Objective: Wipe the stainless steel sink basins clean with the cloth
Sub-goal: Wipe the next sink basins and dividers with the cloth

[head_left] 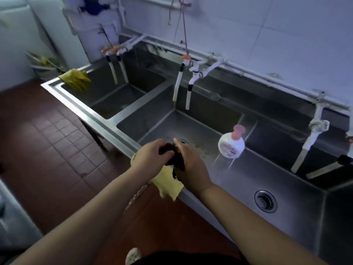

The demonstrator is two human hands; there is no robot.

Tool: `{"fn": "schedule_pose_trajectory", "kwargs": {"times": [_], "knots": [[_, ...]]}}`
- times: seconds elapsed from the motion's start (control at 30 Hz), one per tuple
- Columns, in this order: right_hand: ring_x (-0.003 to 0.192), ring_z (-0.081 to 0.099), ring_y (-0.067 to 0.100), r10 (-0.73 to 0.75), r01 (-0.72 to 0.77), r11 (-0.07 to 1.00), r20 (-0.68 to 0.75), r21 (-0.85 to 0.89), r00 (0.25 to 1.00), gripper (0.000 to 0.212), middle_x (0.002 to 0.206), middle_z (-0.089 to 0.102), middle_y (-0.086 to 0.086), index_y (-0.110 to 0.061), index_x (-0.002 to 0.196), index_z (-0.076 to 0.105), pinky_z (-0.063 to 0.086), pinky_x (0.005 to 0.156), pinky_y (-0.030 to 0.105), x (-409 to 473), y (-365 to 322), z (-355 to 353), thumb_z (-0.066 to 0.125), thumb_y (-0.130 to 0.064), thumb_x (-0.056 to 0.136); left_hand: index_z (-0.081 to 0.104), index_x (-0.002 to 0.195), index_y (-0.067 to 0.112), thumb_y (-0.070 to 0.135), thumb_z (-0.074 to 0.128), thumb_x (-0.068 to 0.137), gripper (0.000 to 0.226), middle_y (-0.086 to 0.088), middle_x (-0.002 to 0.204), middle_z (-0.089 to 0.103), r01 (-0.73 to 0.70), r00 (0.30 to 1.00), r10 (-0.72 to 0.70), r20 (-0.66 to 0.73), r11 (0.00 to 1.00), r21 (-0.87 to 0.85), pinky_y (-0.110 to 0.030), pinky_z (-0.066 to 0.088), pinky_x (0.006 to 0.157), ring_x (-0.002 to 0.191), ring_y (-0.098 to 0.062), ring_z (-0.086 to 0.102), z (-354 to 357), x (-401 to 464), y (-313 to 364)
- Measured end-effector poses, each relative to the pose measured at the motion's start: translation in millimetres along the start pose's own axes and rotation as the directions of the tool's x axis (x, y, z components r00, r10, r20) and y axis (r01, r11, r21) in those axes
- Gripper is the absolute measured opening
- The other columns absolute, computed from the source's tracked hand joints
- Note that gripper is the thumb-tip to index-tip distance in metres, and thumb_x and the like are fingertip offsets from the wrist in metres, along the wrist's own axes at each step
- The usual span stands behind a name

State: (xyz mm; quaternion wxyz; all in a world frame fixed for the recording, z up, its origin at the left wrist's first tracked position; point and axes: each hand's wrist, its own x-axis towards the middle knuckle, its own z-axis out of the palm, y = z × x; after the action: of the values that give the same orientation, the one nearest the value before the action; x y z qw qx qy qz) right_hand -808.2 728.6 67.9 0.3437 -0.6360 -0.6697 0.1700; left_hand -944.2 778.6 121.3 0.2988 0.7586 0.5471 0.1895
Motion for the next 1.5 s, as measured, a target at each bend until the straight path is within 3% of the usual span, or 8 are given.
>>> {"fn": "schedule_pose_trajectory", "kwargs": {"times": [0.17,0.37,0.57,0.77,0.93,1.07,1.37,1.5], "knots": [[0.133,0.026,0.02,0.021,-0.027,0.999,0.15,0.033,0.989,0.099,0.15,0.023,0.008,-0.016,0.152,0.002,0.034,0.097,0.026,57,-59,44,0.069,-0.011,0.078,0.043,0.068,0.033,0.025,0.06,0.087,0.026,0.012,0.068,0.052,-0.11,0.994,0.109,0.02,0.993,0.032,-0.029,0.036,0.059,0.066,-0.009,0.051,-71,28,-50],[0.146,0.004,0.019,-0.02,0.044,0.995,0.237,-0.095,0.971,0.118,0.16,-0.001,-0.001,-0.029,0.151,-0.004,0.016,0.116,0.036,99,-77,73,0.08,-0.042,0.07,0.04,0.07,0.037,0.022,0.055,0.087,0.027,0.016,0.072,0.051,-0.272,0.953,0.239,0.186,0.945,0.181,-0.026,0.036,0.057,0.068,-0.005,0.049,-115,67,-91],[0.14,0.015,0.021,0.03,0.013,0.977,0.196,-0.213,0.98,0.071,0.157,0.016,0.0,-0.033,0.146,0.028,0.024,0.11,0.038,136,-42,79,0.066,-0.031,0.087,0.054,0.114,0.029,0.026,0.049,0.089,0.026,0.009,0.105,0.064,-0.51,0.837,0.375,0.398,0.799,0.318,-0.033,0.046,0.077,0.097,-0.016,0.06,-107,128,-116],[0.102,0.05,0.017,0.138,-0.131,0.984,0.043,-0.124,0.99,0.011,0.103,0.064,0.0,-0.014,0.09,0.067,0.046,0.084,0.034,189,23,84,0.069,-0.017,0.081,0.05,0.093,0.023,0.032,0.051,0.091,0.009,0.004,0.096,0.064,-0.579,0.811,0.43,0.396,0.685,0.442,-0.028,0.028,0.073,0.094,-0.021,0.059,-73,208,-116],[0.074,0.054,0.011,0.378,-0.374,0.925,0.053,-0.069,0.924,0.006,0.08,0.06,-0.008,-0.02,0.089,0.065,0.035,0.057,0.018,226,68,79,0.063,-0.024,0.086,0.053,0.096,0.023,0.03,0.054,0.089,0.01,0.004,0.095,0.064,-0.551,0.824,0.363,0.434,0.691,0.468,-0.03,0.037,0.08,0.093,-0.021,0.058,-40,285,-124],[0.087,0.061,0.015,0.549,-0.547,0.836,0.1,-0.05,0.83,0.014,0.094,0.069,-0.005,-0.026,0.1,0.068,0.048,0.073,0.032,241,111,93,0.062,-0.026,0.088,0.055,0.102,0.023,0.02,0.049,0.091,0.013,0.002,0.099,0.06,-0.495,0.824,0.242,0.513,0.747,0.443,-0.032,0.041,0.072,0.093,-0.024,0.059,1,324,-149],[0.1,0.061,0.024,0.72,-0.706,0.685,0.311,-0.179,0.62,0.02,0.108,0.067,0.005,-0.023,0.106,0.063,0.041,0.069,0.027,215,200,188,0.06,-0.026,0.087,0.055,0.115,0.016,0.019,0.043,0.093,0.025,-0.008,0.118,0.058,-0.42,0.668,-0.088,0.739,0.775,0.473,-0.034,0.044,0.078,0.105,-0.032,0.058,97,348,-218],[0.114,0.056,0.024,0.736,-0.715,0.667,0.334,-0.21,0.589,0.035,0.127,0.059,0.005,-0.021,0.126,0.055,0.046,0.087,0.03,214,228,223,0.056,-0.023,0.091,0.053,0.119,0.015,0.016,0.042,0.093,0.029,-0.011,0.12,0.055,-0.385,0.661,-0.132,0.738,0.785,0.485,-0.035,0.045,0.083,0.108,-0.034,0.056,118,364,-240]]}}
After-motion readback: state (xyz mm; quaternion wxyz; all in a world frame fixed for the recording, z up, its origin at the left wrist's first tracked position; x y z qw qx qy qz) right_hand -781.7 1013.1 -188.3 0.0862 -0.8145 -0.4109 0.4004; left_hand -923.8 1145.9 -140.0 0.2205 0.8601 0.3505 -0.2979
